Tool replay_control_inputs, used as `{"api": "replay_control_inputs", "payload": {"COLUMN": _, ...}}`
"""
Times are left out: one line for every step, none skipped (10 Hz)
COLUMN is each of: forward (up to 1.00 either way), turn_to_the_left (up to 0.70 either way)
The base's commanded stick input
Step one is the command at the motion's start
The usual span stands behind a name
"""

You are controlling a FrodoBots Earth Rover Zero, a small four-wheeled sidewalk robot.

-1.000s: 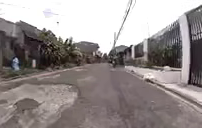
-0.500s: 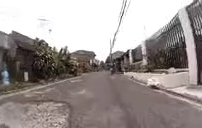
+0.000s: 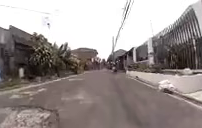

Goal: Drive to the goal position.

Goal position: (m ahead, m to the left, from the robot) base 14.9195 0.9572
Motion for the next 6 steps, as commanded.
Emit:
{"api": "replay_control_inputs", "payload": {"forward": 1.00, "turn_to_the_left": 0.00}}
{"api": "replay_control_inputs", "payload": {"forward": 1.00, "turn_to_the_left": 0.00}}
{"api": "replay_control_inputs", "payload": {"forward": 1.00, "turn_to_the_left": 0.00}}
{"api": "replay_control_inputs", "payload": {"forward": 1.00, "turn_to_the_left": 0.00}}
{"api": "replay_control_inputs", "payload": {"forward": 1.00, "turn_to_the_left": 0.00}}
{"api": "replay_control_inputs", "payload": {"forward": 1.00, "turn_to_the_left": 0.00}}
